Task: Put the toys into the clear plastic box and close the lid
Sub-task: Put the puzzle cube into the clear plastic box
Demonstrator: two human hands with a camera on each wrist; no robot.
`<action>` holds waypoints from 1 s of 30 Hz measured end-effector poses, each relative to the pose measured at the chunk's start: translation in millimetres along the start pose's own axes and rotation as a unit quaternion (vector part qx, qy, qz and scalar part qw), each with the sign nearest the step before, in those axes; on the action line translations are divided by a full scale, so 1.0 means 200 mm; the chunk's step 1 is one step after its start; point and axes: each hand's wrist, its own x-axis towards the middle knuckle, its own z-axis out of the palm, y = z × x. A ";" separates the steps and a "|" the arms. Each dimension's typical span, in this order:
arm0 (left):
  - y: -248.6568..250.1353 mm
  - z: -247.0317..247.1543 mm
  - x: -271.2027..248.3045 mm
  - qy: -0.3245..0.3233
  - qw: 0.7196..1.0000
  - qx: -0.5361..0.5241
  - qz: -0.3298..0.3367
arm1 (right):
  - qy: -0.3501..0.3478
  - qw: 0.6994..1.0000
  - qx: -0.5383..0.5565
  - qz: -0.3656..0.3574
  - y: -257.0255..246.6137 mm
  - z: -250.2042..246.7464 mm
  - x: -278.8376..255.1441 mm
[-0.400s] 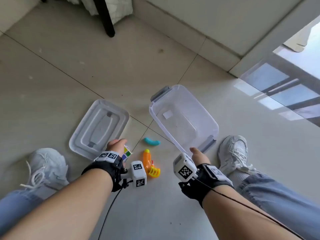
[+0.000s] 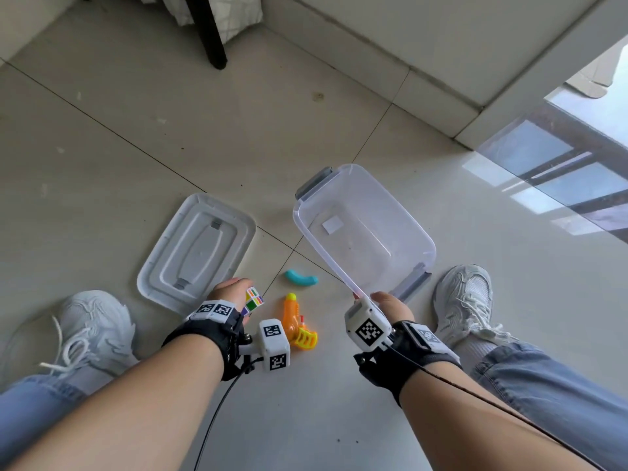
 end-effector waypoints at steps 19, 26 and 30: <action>0.28 -0.08 -0.57 -0.149 0.944 -0.208 0.209 | -0.051 0.976 0.035 -0.209 -0.01 -0.03 -0.39; 0.30 0.01 -0.51 -0.050 0.962 0.010 0.269 | -0.091 0.966 0.004 -0.241 0.02 0.00 -0.41; 0.30 0.05 -0.47 0.015 0.954 0.088 0.286 | -0.103 0.965 0.000 -0.242 0.03 0.00 -0.40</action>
